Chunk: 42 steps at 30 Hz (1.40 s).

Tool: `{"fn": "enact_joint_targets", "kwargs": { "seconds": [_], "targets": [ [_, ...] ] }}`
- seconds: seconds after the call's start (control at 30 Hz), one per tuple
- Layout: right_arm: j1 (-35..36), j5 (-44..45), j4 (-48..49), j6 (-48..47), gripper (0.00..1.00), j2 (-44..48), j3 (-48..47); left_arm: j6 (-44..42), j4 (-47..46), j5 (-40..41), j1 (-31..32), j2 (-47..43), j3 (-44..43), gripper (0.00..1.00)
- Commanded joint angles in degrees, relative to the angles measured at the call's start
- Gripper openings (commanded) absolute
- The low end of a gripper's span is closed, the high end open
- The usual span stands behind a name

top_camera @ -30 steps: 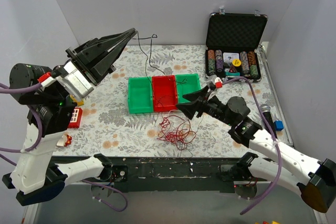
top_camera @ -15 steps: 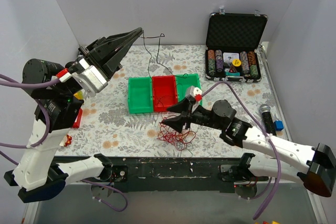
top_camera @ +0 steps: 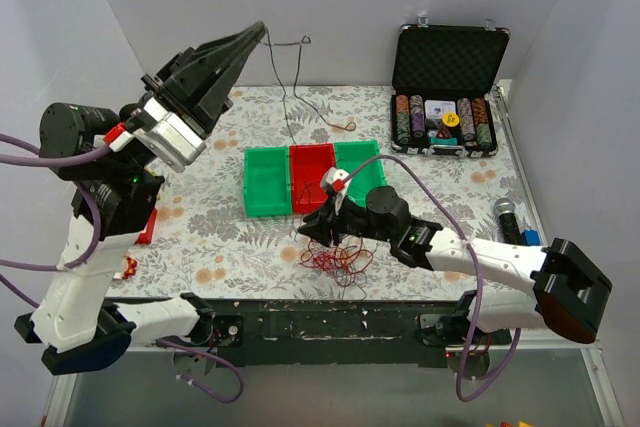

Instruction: Untangle the cables

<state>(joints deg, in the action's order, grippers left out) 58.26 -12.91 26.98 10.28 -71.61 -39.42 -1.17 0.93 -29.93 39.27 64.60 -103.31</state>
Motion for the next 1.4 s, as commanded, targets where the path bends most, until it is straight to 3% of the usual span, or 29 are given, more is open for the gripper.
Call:
{"fn": "enact_joint_targets", "kwargs": {
  "seconds": [0.0, 0.27, 0.37, 0.53, 0.7, 0.83, 1.0, 1.37],
  "targets": [
    [0.28, 1.73, -2.02, -1.06, 0.43, 0.16, 5.91, -2.69, -10.93, 5.93, 0.11, 3.51, -6.19, 0.0],
    [0.28, 6.4, -3.07, 1.58, 0.47, -1.77, 12.09, -12.54, -18.33, 6.82, 0.11, 12.73, -21.21, 0.0],
    [0.28, 7.45, -4.65, 1.32, 0.5, -1.34, 11.47, -13.07, -18.25, 7.34, 0.11, 13.28, -21.07, 0.0],
    [0.28, 12.55, -7.99, 0.7, 0.52, 3.57, 9.98, -14.91, -18.33, 13.13, 0.11, 5.47, -3.78, 0.0],
    [0.28, 19.05, -10.63, -0.18, 0.55, 13.24, 9.19, -12.72, -20.26, 25.77, 0.02, -0.6, 15.82, 0.0],
    [0.19, 22.66, -14.23, -0.61, 0.55, 19.83, 8.22, -11.67, -23.95, 36.76, 0.02, -2.28, 26.21, 0.0],
    [0.19, 26.87, -16.17, -0.7, 0.55, 25.03, 9.01, -7.37, -24.04, 43.55, -1.82, -0.79, 30.96, 0.04],
    [-0.08, 31.8, -18.28, 0.44, 0.53, 29.16, 11.21, -1.64, -25.27, 42.33, -10.26, 0.27, 40.11, 0.02]
  ]
}}
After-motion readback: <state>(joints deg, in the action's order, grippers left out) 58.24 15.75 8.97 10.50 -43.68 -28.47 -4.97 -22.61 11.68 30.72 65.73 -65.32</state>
